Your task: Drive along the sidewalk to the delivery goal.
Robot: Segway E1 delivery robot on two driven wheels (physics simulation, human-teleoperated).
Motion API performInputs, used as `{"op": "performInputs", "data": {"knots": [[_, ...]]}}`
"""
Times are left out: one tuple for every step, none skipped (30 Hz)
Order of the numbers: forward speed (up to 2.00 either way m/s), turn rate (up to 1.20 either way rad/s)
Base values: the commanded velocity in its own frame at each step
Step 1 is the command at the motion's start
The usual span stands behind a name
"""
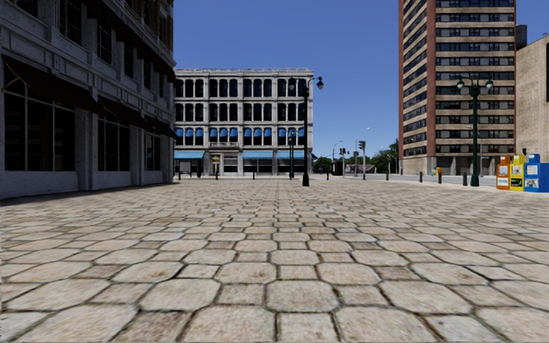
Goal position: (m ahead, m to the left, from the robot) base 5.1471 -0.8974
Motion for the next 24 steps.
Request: {"op": "performInputs", "data": {"knots": [[2.00,0.00],[2.00,0.00],[2.00,0.00],[2.00,0.00],[2.00,0.00],[2.00,0.00],[2.00,0.00],[2.00,0.00],[2.00,0.00],[2.00,0.00],[2.00,0.00],[2.00,0.00],[2.00,0.00],[2.00,0.00],[2.00,0.00],[2.00,0.00],[2.00,0.00],[2.00,0.00],[2.00,0.00],[2.00,0.00],[2.00,0.00],[2.00,0.00],[2.00,0.00],[2.00,0.00]]}}
